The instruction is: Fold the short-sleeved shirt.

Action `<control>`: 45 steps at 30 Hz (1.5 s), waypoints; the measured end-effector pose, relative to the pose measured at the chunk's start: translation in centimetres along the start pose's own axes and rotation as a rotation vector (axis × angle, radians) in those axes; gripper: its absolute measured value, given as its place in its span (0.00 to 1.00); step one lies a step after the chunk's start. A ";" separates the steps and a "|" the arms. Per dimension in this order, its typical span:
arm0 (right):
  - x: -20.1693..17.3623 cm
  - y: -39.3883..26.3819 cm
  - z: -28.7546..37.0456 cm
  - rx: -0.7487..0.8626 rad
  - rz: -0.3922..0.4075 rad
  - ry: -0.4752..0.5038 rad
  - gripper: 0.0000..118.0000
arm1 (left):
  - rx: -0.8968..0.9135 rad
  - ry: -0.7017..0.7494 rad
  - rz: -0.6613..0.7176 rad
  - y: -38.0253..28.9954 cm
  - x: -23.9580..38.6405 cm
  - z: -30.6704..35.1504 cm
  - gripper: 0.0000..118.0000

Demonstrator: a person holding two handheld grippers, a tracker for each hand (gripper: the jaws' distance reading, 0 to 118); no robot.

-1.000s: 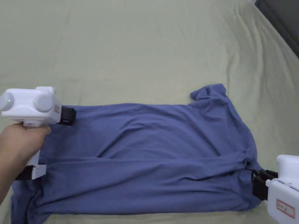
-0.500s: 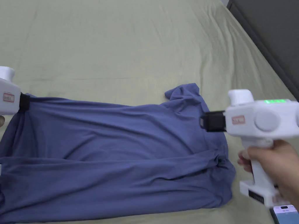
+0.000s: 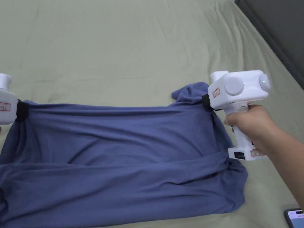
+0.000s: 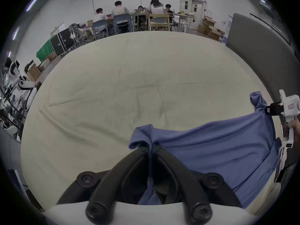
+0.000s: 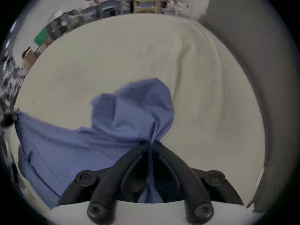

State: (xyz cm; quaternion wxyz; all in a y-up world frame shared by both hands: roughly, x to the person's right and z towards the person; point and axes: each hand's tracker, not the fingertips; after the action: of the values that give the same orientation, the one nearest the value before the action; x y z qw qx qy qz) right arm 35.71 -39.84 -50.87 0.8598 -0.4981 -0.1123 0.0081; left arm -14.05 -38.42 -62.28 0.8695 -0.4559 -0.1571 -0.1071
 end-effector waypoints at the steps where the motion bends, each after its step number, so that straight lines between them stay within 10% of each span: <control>1: -0.5 -0.2 1.3 0.035 0.048 0.003 0.07 | 0.006 0.000 -0.001 -0.2 0.1 0.5 0.00; 13: -0.1 -10.1 17.5 0.109 0.089 0.073 0.07 | 0.124 -0.068 -0.048 -7.6 -2.0 11.2 0.00; 38: -3.0 -21.1 9.2 -0.140 0.020 0.011 0.13 | -0.130 0.007 0.009 -17.8 1.5 9.7 0.00; 39: -3.1 -21.0 10.7 -0.124 0.014 -0.010 0.26 | -0.116 0.013 0.043 -17.3 1.5 10.9 0.04; 41: -3.1 -20.5 14.0 -0.052 -0.049 -0.035 0.99 | 0.039 0.049 0.083 -16.5 1.5 14.6 0.73; 42: -3.0 -20.3 16.7 0.014 -0.085 -0.020 1.00 | 0.094 0.042 0.088 -16.2 1.6 16.3 1.00; 45: -3.2 -18.4 21.9 0.156 -0.153 0.017 1.00 | 0.222 0.007 0.109 -16.6 1.8 18.9 1.00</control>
State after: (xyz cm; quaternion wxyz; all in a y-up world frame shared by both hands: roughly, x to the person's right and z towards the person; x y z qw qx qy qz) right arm 26.37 -30.79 -25.13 0.8949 -0.4198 -0.1420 -0.0531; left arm -21.19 -32.22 -38.89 0.9197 -0.3642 -0.1401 -0.0431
